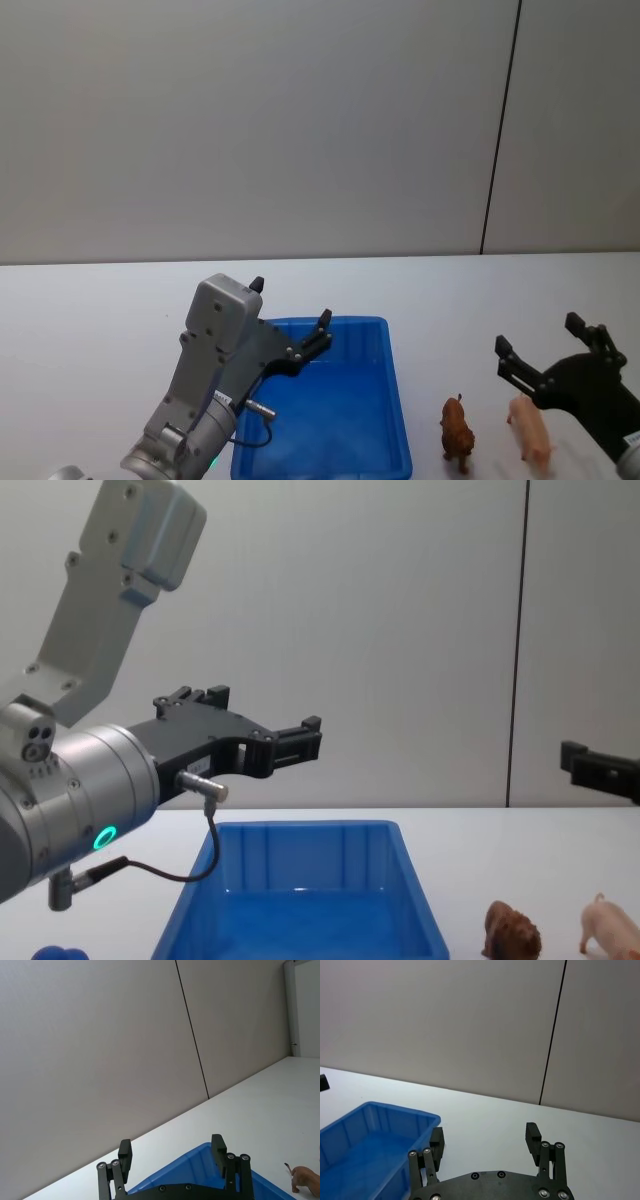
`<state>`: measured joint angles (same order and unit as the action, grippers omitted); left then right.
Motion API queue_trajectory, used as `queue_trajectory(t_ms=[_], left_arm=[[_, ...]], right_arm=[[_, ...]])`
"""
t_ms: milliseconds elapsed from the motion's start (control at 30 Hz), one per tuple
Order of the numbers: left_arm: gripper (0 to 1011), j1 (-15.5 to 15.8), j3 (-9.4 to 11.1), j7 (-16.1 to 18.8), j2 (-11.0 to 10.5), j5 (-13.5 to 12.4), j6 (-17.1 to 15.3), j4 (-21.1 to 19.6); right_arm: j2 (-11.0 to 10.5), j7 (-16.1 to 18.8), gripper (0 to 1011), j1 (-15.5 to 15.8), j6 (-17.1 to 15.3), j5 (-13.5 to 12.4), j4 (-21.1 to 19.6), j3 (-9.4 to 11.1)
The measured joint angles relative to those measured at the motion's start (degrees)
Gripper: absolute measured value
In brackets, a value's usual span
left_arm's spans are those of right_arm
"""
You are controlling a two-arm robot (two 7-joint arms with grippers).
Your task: Pick up the two dolls from the table and place them into the box.
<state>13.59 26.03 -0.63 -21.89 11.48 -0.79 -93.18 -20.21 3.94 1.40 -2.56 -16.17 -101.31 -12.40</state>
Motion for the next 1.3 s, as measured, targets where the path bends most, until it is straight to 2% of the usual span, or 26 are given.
queue_trajectory(t_ms=[333,667,967,1300], left_arm=[[1001,0.00,0.00,0.00,0.00,0.00,0.00,0.00],[1001,0.00,0.00,0.00,0.00,0.00,0.00,0.00],[1001,0.00,0.00,0.01,0.00,0.00,0.00,0.00],[1001,0.00,0.00,0.00,0.00,0.00,0.00,0.00]], right_arm=[[-1.65,-0.43,1001,1.48,-2.81,0.25,-0.83,0.90],[-3.05,-0.77,1001,3.09,-9.02,0.31,-1.45,1.46],[-3.27,-0.27,1001,3.88,-13.64,0.31,-0.54,1.33],[-2.09,0.61,1001,3.20,-17.48,0.89,2.73,0.57]])
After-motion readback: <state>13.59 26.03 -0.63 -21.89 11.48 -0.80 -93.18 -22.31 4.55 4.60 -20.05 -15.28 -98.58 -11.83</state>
